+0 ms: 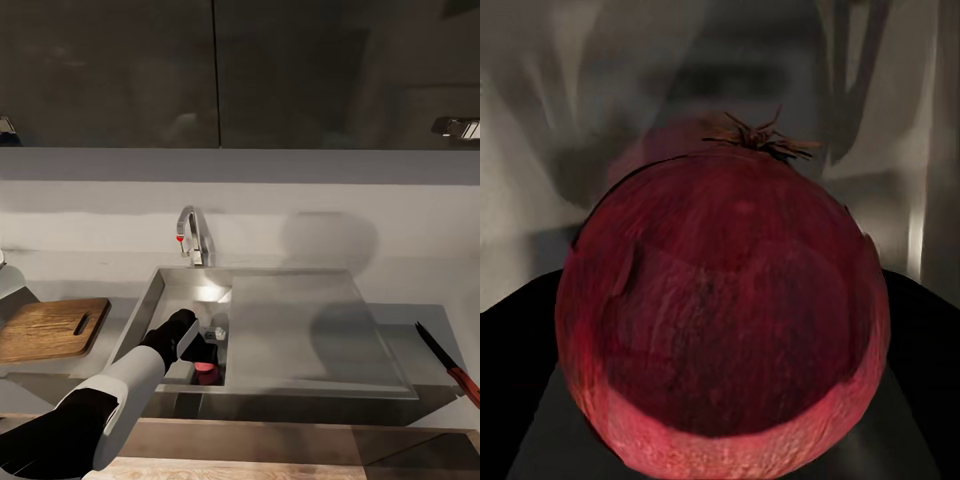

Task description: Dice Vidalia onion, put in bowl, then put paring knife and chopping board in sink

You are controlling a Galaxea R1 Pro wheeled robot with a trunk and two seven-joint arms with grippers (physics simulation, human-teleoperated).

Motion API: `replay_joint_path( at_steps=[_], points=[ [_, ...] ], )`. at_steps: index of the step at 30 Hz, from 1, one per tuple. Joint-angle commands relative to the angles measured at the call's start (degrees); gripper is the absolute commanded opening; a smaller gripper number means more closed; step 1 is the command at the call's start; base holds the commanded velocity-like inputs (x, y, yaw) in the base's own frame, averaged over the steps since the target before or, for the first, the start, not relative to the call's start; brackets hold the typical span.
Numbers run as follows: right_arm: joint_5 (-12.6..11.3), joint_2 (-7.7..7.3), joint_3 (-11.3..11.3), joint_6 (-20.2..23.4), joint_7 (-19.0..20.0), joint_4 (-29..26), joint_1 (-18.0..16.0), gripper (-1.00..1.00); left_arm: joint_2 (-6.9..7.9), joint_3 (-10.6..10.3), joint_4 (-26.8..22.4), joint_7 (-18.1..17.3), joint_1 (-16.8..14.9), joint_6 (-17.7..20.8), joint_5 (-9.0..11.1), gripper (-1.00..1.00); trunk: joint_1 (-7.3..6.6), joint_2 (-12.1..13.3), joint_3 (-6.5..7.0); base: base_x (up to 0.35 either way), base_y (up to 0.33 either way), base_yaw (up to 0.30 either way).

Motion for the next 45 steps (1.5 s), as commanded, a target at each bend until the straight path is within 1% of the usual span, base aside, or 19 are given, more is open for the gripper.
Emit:
replay_joint_path(
  at_steps=[1,9,24,28,31,32,37,42,45],
  points=[
    [0.6,0.01,-0.4,-0.1,-0.3,0.0,0.0,1.00,0.07,-0.5,0.0,0.0,0.0,0.2,0.0,-1.00,0.03,-0.1,-0.11,0.002,0.000,0.000],
    [0.6,0.02,-0.4,-0.1,-0.2,0.1,0.0,1.00,0.07,-0.5,0.0,0.2,0.0,0.2,0.0,-1.00,0.03,-0.1,-0.02,0.000,0.000,0.000],
    [0.6,0.00,-0.5,-0.3,-0.2,0.0,0.0,1.00,0.44,-0.4,-1.7,0.2,0.0,0.2,-0.1,-1.00,0.03,-0.1,1.26,0.000,0.000,0.000],
    [0.7,-0.05,-0.5,-0.4,-0.2,-0.1,0.0,1.00,0.49,-0.4,-5.1,0.2,0.0,0.3,-0.1,-1.00,0.03,-0.1,1.63,0.000,0.000,0.000],
    [0.7,-0.06,-0.5,-0.4,-0.2,-0.1,0.0,1.00,0.57,-0.3,-9.3,0.3,0.0,0.4,-0.1,-1.00,0.03,-0.1,1.90,0.000,0.000,0.000],
    [0.7,-0.07,-0.5,-0.4,-0.2,-0.2,0.0,1.00,0.94,-0.2,-11.0,0.3,0.0,0.5,0.0,-1.00,0.03,-0.1,1.99,0.000,0.000,0.000],
    [0.7,-0.01,-0.5,-0.5,-0.2,-0.4,0.0,1.00,1.24,0.0,-13.7,0.3,0.0,0.6,0.0,-1.00,0.03,-0.1,2.44,0.000,0.000,0.000],
    [0.7,0.02,-0.5,-0.7,-0.2,-0.5,0.0,1.00,1.37,-0.1,-17.9,0.3,0.0,0.7,0.0,-1.00,0.03,-0.1,2.90,0.000,0.000,0.000],
    [0.7,0.02,-0.5,-0.8,-0.2,-0.6,0.0,1.00,1.38,-0.1,-19.3,0.3,0.0,0.8,0.0,-1.00,0.03,-0.1,3.17,0.000,0.000,0.000]
  ],
)
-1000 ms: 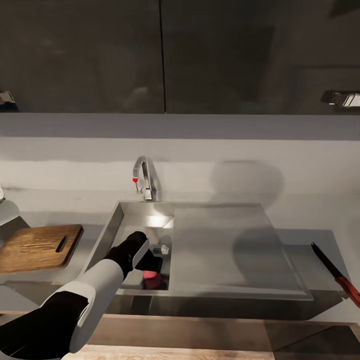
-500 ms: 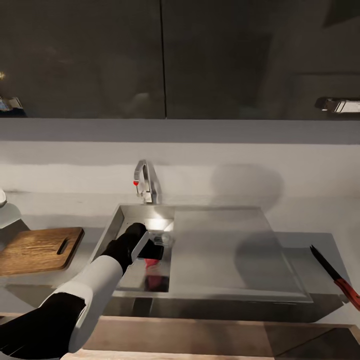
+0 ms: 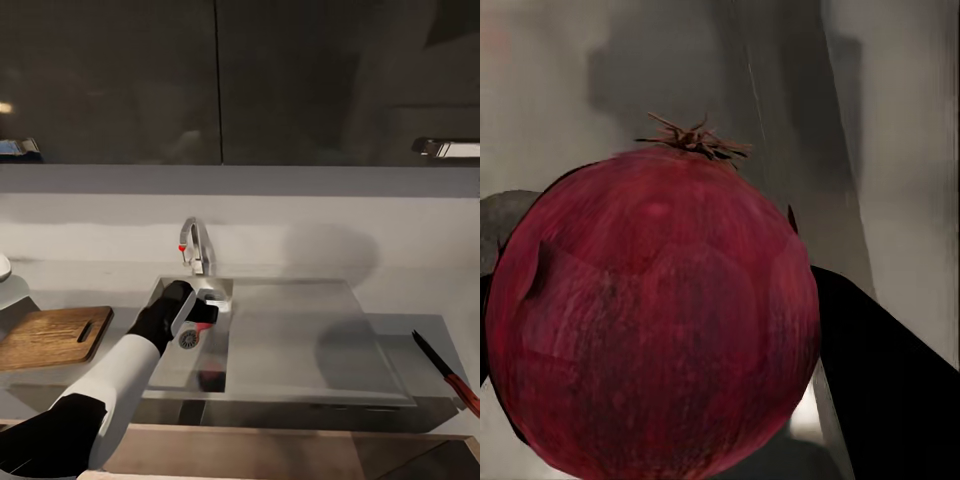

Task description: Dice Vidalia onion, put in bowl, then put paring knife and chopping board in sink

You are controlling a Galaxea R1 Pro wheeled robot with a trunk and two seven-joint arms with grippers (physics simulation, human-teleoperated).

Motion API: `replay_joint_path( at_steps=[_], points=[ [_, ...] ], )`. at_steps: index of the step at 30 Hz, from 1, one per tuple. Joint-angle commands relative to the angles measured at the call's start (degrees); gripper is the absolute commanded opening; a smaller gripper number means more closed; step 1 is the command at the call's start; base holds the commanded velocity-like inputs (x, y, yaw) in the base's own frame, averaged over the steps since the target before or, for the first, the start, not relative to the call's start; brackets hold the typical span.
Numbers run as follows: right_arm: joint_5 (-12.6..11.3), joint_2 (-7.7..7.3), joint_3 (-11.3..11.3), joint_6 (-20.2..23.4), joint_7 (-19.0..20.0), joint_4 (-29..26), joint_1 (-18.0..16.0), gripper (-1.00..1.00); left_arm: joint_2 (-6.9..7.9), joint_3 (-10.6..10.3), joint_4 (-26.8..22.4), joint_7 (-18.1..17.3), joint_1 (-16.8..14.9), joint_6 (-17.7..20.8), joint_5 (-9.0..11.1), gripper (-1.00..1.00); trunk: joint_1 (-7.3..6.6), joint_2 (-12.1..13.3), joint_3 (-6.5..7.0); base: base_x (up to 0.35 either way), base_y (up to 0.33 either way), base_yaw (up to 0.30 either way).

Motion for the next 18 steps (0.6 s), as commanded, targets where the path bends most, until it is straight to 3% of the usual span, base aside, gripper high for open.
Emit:
replay_joint_path(
  at_steps=[1,13,18],
  points=[
    [0.6,0.00,-0.4,-0.1,-0.3,0.0,0.0,1.00,0.05,-0.1,-0.7,-0.1,0.0,0.3,0.0,-1.00,0.04,-0.1,-0.02,0.000,0.000,0.000],
    [0.7,0.02,-0.4,-0.2,-0.3,-0.1,0.0,1.00,1.23,-0.4,-5.8,-0.1,0.0,0.3,-0.1,-1.00,0.04,-0.1,1.07,-0.006,0.007,0.000],
    [0.7,0.07,-0.4,-0.2,-0.3,-0.2,0.0,1.00,1.97,-0.5,-5.7,-0.1,0.0,0.3,-0.1,-1.00,0.04,-0.1,1.52,-0.135,0.173,0.000]
  ],
)
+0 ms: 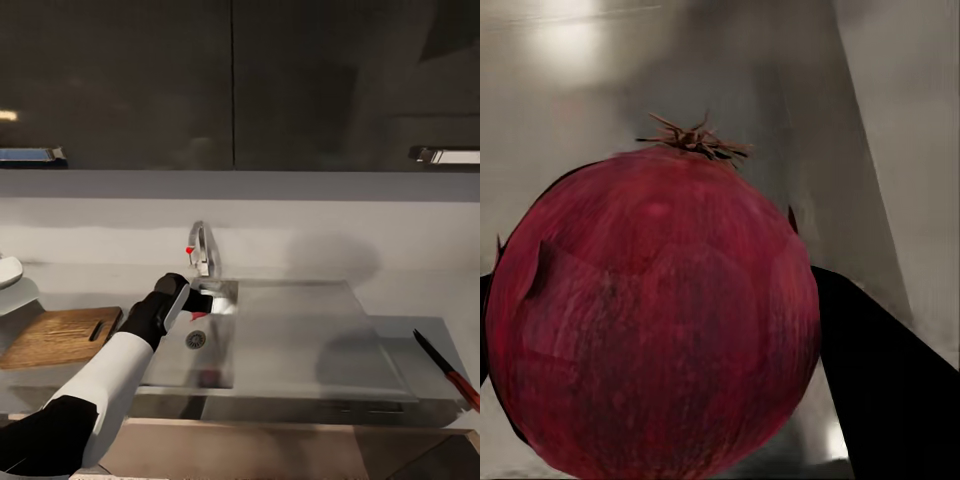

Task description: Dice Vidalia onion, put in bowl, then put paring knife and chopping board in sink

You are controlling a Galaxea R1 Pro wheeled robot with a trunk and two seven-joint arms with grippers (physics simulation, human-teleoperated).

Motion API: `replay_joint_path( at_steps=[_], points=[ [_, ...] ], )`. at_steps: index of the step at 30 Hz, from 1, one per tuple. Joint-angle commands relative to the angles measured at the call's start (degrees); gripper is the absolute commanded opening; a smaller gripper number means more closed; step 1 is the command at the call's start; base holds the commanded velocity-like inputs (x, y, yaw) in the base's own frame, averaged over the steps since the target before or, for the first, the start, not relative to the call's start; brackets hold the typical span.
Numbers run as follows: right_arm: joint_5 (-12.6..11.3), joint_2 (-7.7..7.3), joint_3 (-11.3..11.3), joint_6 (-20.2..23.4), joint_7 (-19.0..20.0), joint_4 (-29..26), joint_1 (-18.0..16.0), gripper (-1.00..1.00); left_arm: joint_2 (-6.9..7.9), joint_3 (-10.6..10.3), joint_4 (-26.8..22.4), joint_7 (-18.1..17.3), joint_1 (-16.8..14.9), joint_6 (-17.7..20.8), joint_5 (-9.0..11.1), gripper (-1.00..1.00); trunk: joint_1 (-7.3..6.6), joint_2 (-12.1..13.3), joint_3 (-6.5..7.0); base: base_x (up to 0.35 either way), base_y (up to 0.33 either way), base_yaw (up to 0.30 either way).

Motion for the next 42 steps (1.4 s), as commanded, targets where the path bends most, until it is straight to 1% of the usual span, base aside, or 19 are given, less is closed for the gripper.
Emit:
replay_joint_path(
  at_steps=[1,6,14,16,22,32,42],
  points=[
    [0.6,0.04,-0.4,-0.1,-0.3,0.0,0.0,1.00,0.34,-0.1,-0.1,-0.1,0.0,0.2,0.2,-1.00,0.02,-0.1,-0.03,-0.164,0.221,0.000],
    [0.6,0.07,-0.4,-0.1,-0.3,-0.1,0.0,1.00,0.96,-0.1,-0.3,-0.1,0.0,0.2,0.2,-1.00,0.02,-0.1,0.42,-0.170,0.237,0.000],
    [0.6,0.07,-0.4,-0.1,-0.3,-0.1,0.0,1.00,1.01,0.0,-1.2,-0.1,0.0,0.2,0.2,-1.00,0.02,-0.1,1.15,-0.151,0.257,0.000],
    [0.6,0.07,-0.4,-0.1,-0.3,-0.1,0.0,1.00,1.04,0.0,-2.3,-0.1,0.0,0.2,0.2,-1.00,0.02,-0.1,1.33,-0.043,0.285,0.000],
    [0.6,0.07,-0.4,-0.1,-0.3,-0.1,0.0,1.00,1.04,0.0,-2.8,-0.1,0.0,0.3,0.4,-1.00,0.02,-0.1,1.88,-0.005,0.298,0.000],
    [0.6,0.07,-0.4,-0.6,-0.3,-0.1,0.0,1.00,1.16,0.3,-2.7,-0.2,0.0,0.2,0.4,-1.00,0.02,-0.1,2.79,-0.002,0.300,0.000],
    [0.6,0.07,-0.4,-0.7,-0.3,-0.1,0.0,1.00,1.18,0.4,-2.3,-0.2,0.0,0.1,0.5,-1.00,0.02,-0.1,3.69,-0.085,0.267,0.008]
  ],
)
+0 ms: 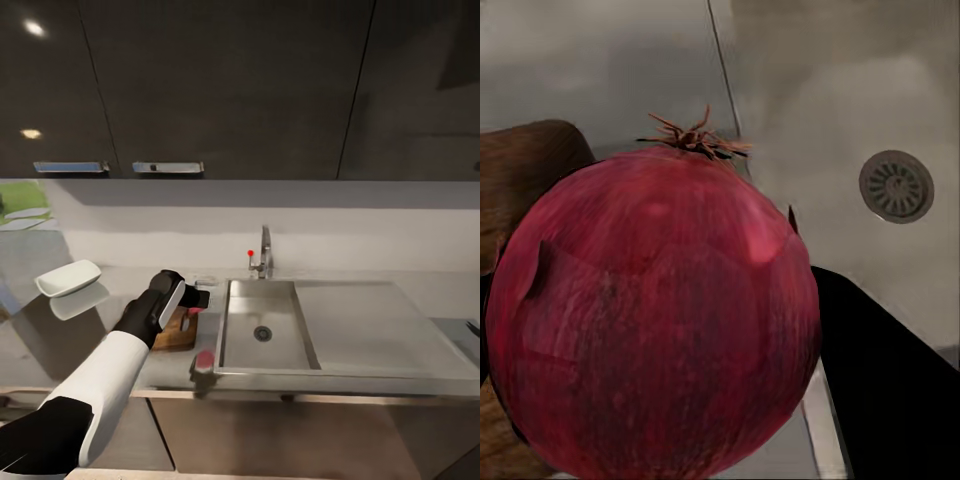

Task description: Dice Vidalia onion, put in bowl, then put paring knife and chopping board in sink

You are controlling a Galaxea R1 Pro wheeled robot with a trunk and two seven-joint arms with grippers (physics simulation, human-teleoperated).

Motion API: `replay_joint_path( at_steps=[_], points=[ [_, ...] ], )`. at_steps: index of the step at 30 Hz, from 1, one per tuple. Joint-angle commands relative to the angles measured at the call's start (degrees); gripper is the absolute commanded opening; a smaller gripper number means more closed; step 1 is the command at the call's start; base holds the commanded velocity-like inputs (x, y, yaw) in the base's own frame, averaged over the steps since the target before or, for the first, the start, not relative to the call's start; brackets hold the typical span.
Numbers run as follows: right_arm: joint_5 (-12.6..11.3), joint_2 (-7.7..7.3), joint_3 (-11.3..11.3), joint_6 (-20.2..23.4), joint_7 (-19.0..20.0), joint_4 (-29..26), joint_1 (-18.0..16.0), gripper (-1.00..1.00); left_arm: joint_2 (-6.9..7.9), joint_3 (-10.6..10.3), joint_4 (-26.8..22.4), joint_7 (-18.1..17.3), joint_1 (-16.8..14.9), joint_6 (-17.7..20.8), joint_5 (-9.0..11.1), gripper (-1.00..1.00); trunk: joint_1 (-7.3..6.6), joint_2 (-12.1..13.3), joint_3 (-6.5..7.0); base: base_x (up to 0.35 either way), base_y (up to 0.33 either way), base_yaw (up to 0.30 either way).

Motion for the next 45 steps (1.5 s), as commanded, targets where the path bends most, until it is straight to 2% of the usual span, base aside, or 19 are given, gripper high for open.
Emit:
replay_joint_path(
  at_steps=[1,12,20,23,35,45],
  points=[
    [0.6,0.03,-0.4,-0.1,-0.3,0.0,0.0,1.00,0.04,-0.1,0.0,-0.2,-0.1,0.2,-0.1,-1.00,0.03,-0.1,-0.04,-0.101,0.261,0.051],
    [0.6,0.09,-0.5,-0.1,-0.3,0.0,0.0,1.00,2.63,-0.1,0.5,-0.2,-0.1,0.1,-0.1,-1.00,0.03,-0.1,0.96,-0.082,0.276,0.078],
    [0.6,0.11,-0.5,-0.1,-0.3,0.0,0.0,1.00,3.02,-0.1,2.9,-0.2,-0.1,0.0,-0.1,-1.00,0.03,-0.1,1.69,-0.006,0.297,0.095],
    [0.6,0.11,-0.5,-0.1,-0.3,0.0,0.0,1.00,2.85,-0.1,3.5,-0.3,-0.1,-0.1,0.0,-1.00,0.03,-0.1,1.96,0.000,0.208,0.097],
    [0.6,0.03,-0.5,-0.1,-0.3,0.0,0.0,1.00,0.13,-0.4,6.2,-0.3,0.0,-0.2,-0.1,-1.00,0.03,-0.1,2.33,0.021,-0.006,0.027],
    [0.6,0.03,-0.5,-0.1,-0.3,0.0,0.0,1.00,-0.33,-0.4,6.5,-0.3,0.0,-0.2,-0.1,-1.00,0.03,-0.1,2.33,0.080,-0.141,0.000]
  ],
)
